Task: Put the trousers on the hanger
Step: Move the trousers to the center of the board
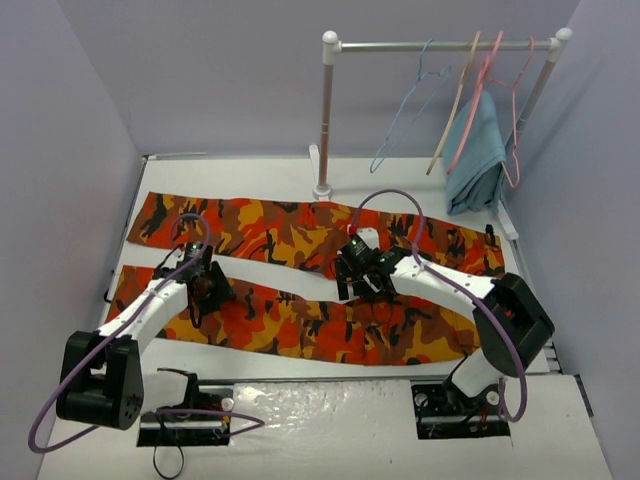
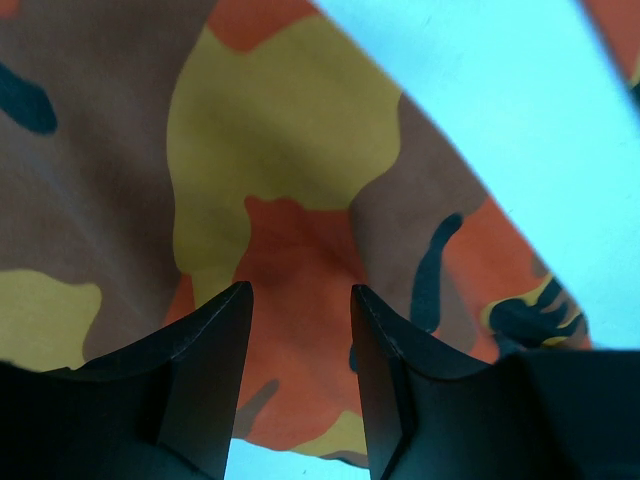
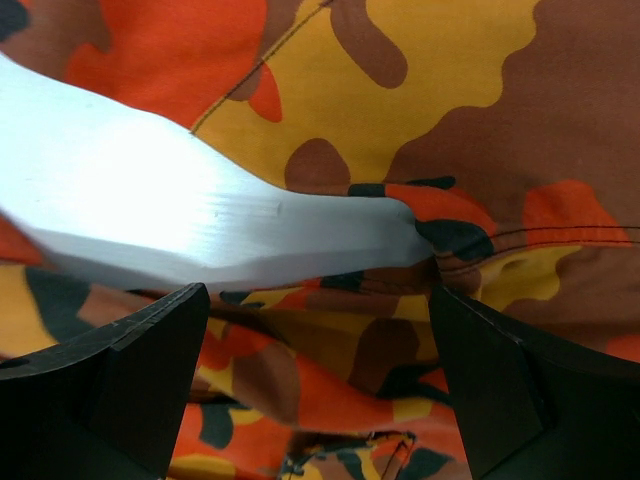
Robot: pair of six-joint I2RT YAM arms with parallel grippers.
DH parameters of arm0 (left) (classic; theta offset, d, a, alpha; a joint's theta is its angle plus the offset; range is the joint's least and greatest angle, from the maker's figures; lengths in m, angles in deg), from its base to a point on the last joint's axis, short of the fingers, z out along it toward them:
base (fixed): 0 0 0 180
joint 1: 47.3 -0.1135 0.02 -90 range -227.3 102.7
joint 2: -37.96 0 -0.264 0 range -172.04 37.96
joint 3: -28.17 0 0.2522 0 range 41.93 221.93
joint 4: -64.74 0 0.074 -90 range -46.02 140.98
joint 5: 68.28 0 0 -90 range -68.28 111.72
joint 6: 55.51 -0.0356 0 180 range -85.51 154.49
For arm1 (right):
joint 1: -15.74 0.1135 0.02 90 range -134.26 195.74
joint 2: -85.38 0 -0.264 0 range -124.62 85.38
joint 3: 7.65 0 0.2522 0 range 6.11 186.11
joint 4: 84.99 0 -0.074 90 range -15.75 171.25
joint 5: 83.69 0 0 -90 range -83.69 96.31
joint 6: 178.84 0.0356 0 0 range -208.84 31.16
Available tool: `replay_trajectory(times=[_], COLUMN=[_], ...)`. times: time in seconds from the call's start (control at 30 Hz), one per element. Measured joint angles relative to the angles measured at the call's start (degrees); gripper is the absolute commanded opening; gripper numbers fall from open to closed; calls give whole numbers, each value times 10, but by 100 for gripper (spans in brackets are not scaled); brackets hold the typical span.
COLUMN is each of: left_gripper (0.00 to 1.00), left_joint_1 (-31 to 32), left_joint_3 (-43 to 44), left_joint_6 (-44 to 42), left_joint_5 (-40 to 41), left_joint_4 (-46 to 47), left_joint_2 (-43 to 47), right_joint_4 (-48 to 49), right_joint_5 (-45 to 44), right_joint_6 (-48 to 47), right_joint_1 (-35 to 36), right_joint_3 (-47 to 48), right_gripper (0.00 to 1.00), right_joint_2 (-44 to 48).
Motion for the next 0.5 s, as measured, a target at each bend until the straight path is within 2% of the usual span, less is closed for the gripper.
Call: replay_trajectory(times=[0.2,0.5], left_gripper=[41,41], left_joint_1=[19,22], left_joint_3=[-17,-17], left_joint_6=[10,14], left_joint_5=[7,13], left_joint_4=[3,12], left_joint_2=[-1,-18], right_joint_4=[32,114], right_joint_5=[-8,2], right_joint_6=[0,-4], right_joint_1=[0,-41], right_joint_3=[-20,14], right_gripper=[95,95], right_joint_2=[-46,-101])
